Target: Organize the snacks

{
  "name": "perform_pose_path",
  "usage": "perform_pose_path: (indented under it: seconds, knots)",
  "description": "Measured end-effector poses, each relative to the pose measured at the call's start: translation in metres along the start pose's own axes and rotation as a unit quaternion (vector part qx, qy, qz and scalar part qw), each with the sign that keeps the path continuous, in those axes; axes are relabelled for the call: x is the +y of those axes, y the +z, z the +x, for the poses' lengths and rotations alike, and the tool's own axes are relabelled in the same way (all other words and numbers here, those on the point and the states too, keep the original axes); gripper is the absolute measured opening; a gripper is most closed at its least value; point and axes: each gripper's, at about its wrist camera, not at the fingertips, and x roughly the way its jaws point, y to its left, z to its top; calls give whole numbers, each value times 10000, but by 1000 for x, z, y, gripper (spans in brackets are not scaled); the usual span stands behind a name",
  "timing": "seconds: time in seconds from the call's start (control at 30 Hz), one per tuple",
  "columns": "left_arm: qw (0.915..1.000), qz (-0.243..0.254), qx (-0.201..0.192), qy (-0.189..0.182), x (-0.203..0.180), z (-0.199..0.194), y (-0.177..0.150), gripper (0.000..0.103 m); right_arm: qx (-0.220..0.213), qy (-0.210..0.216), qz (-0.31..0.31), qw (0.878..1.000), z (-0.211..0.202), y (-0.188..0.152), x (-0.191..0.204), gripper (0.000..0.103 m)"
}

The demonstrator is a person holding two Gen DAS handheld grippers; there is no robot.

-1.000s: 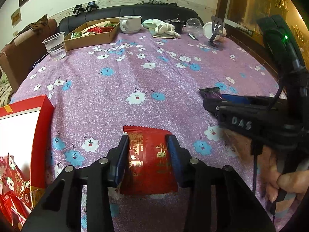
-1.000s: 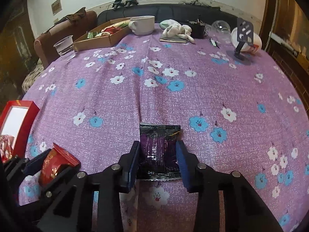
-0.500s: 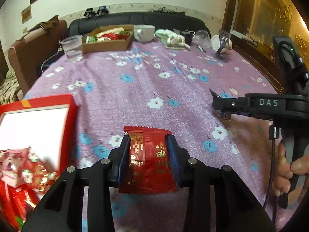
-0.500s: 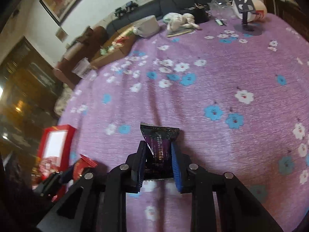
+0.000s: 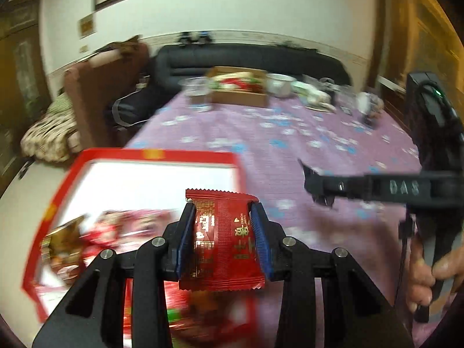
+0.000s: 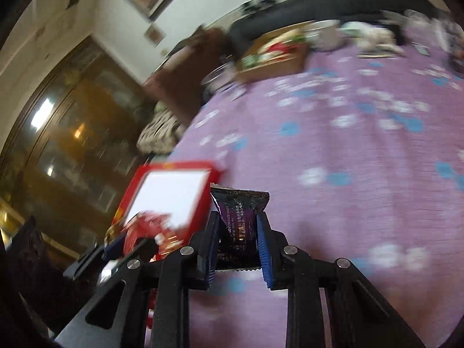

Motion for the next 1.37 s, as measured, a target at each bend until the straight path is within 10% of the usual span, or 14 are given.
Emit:
perform_pose_path:
  seconds: [0.27, 0.33, 0.47, 0.7, 1.03, 1.37]
  knots:
    - [9945, -708, 146, 754, 80, -3, -17, 39, 370, 377, -516, 9973, 61, -7, 84, 28]
    - [9917, -758, 109, 1030, 86, -6, -19, 40, 367, 444, -593, 9966, 66, -9, 97, 44]
    - [9887, -690, -288, 1302, 84, -20, -20, 81, -55, 306, -805, 9963, 51, -13, 107, 64]
    - [9758, -194, -921, 1973, 62, -51, -17, 89, -773, -365, -1593, 9835, 8, -43, 122, 70]
    - [9801, -828, -958, 1531, 68, -76, -22, 92, -1001, -553, -1846, 9761, -25, -79, 123, 79]
    - [9828, -463, -1076, 1427, 43, -85, -21, 92, -1006, -482, -1747, 9783, -31, -85, 116, 79]
